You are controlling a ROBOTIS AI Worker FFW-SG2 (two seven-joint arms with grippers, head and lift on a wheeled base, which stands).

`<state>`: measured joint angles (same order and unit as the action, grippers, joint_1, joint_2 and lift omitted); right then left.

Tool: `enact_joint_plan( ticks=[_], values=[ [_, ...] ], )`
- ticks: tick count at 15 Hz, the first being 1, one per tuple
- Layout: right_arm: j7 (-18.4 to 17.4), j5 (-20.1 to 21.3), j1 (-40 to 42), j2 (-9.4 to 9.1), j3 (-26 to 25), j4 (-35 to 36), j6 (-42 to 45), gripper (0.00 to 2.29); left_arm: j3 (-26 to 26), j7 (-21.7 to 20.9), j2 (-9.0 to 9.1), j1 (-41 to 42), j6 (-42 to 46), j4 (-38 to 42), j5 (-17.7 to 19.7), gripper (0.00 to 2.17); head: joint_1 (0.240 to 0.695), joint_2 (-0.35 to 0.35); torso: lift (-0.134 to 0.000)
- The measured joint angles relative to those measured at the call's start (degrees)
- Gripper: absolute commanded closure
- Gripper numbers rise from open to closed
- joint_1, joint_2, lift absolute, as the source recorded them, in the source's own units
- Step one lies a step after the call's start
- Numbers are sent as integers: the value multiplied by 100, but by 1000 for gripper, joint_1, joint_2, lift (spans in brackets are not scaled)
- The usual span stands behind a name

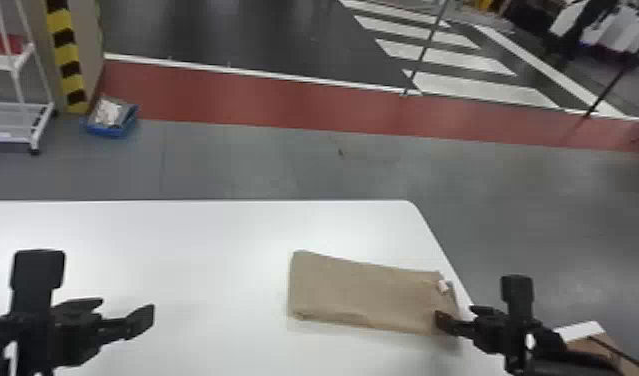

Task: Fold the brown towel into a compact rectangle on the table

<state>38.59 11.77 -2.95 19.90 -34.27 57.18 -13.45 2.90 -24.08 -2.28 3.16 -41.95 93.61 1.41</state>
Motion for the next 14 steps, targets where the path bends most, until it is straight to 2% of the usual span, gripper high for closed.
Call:
enact_joint_plan(
  ticks=[3,5,7,9,11,14],
  values=[
    [-53,18,2,35,10,-102,135,97,0,-12,0,0,25,-25,0,83,695,-350,0],
    [-156,63,4,45,83,-239,328,191,0,-18,0,0,32,-33,0,83,695,-350,0],
    [-256,79,2,72,170,-401,535,367,-5,-27,0,0,33,-38,1,87,695,-350,0],
    [-278,86,1,83,203,-484,646,407,-16,-55,0,4,33,-41,5,87,695,-350,0],
    [-300,85,-1,84,210,-510,694,711,-27,-82,0,8,33,-39,5,87,695,-350,0],
    [-291,-34,-3,84,159,-511,715,768,-35,-96,0,12,33,-32,2,90,695,-350,0]
  ],
)
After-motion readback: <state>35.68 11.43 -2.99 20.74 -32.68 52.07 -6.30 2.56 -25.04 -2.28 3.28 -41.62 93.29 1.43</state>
